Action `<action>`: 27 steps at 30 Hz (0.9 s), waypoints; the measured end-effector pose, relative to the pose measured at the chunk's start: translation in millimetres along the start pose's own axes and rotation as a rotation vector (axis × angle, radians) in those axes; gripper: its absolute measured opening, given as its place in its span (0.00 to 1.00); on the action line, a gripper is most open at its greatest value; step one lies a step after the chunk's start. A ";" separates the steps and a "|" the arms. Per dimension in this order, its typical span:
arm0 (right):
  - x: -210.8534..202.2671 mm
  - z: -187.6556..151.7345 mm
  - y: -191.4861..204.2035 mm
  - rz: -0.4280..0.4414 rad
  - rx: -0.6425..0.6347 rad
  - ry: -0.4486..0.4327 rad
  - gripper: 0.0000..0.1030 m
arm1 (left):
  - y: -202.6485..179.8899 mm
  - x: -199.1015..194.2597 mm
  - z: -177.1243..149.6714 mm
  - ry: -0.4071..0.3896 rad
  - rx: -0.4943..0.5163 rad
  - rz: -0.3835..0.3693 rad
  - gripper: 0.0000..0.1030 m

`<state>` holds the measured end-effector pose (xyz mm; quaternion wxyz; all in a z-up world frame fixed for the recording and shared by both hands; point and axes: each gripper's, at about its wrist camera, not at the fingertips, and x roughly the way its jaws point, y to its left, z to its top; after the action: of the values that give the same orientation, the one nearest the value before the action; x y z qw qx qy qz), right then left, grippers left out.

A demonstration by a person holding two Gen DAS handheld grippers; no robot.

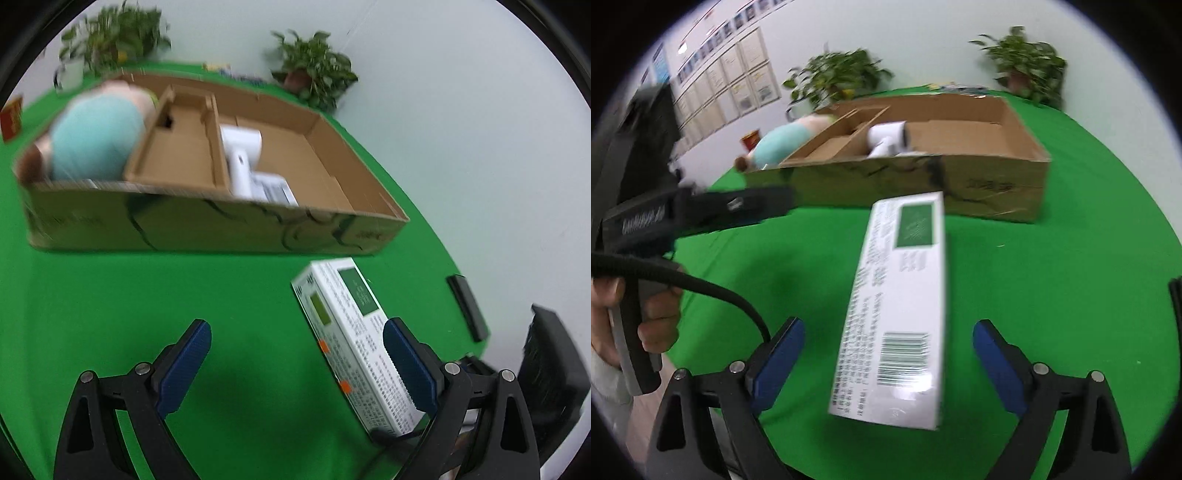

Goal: Organize objects
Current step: 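Close both grippers on the white medicine box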

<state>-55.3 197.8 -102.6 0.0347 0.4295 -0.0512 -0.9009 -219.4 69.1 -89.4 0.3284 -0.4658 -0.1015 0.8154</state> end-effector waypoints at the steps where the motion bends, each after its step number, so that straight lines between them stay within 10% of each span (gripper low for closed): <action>1: 4.3 -1.5 3.7 -0.012 -0.018 0.014 0.90 | 0.8 6.8 0.0 0.014 -0.020 -0.021 0.92; 16: 15.0 -4.7 19.1 -0.090 -0.035 0.028 0.89 | 7.5 64.2 -6.2 0.129 -0.161 -0.210 0.83; 19: 19.2 -3.2 18.7 -0.097 -0.031 0.035 0.68 | 11.4 65.7 -4.9 0.136 -0.174 -0.213 0.79; 27: 11.0 -6.9 2.1 0.103 0.122 0.033 0.65 | 14.1 65.8 -8.5 0.146 -0.158 -0.177 0.57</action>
<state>-56.8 194.1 -115.2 0.0556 0.4423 -0.1277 -0.8860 -241.7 98.6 -146.4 0.3678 -0.5374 -0.1819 0.7367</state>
